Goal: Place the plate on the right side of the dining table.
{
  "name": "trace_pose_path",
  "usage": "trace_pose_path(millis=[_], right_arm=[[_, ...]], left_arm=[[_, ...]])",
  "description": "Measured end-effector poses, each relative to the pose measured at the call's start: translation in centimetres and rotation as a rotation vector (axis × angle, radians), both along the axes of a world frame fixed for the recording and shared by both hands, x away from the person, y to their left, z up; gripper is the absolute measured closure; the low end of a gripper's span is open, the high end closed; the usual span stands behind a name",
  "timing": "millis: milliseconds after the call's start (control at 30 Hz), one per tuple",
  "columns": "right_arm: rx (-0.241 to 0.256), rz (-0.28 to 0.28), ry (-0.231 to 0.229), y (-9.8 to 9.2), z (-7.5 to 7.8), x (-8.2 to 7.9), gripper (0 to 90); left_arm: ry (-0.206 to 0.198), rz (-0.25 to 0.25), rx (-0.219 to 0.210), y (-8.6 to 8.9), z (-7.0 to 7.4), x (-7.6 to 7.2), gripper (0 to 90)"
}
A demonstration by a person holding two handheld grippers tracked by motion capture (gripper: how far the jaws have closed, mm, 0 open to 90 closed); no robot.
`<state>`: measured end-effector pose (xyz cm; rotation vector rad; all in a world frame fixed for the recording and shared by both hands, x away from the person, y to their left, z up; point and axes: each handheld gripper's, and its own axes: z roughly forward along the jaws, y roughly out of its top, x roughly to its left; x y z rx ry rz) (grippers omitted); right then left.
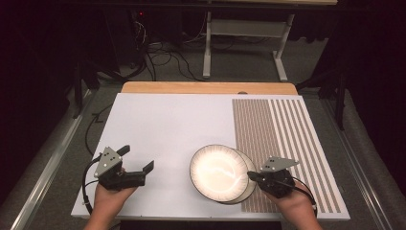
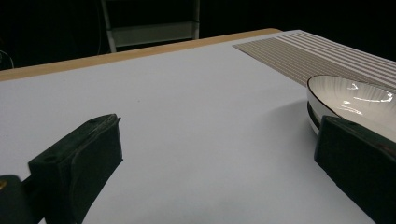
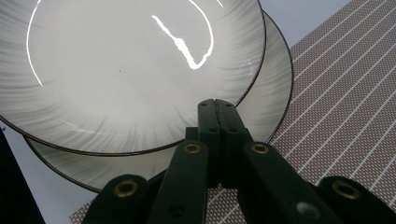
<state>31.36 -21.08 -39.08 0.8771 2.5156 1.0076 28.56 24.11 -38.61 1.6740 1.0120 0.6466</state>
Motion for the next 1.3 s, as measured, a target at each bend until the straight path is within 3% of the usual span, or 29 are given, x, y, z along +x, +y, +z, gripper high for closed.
trace_pose_path(millis=[1300], right_arm=[[0.020, -0.003, 0.013, 0.05, -0.09, 0.09, 90.0]], left_arm=[[0.004, -0.006, -0.002, -0.06, -0.03, 0.02, 1.5]])
